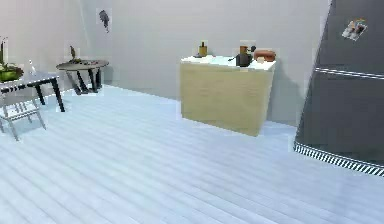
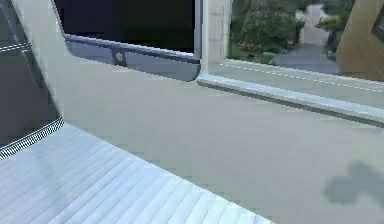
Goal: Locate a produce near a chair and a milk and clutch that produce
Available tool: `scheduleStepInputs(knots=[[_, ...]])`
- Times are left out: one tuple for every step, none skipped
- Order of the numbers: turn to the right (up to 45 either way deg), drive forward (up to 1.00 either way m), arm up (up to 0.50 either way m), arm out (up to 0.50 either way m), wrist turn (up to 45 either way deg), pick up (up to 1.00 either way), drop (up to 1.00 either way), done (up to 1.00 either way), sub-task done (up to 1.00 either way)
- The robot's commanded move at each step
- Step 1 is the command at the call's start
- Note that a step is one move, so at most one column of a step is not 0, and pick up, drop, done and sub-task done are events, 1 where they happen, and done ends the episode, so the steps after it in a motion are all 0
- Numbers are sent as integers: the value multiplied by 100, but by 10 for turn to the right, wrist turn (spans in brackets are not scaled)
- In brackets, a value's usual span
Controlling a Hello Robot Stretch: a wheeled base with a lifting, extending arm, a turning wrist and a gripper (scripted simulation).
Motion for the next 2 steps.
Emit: scheduleStepInputs(knots=[[-450,0,0,0,0,0,0,0,0],[-90,0,0,0,0,0,0,0,0]])
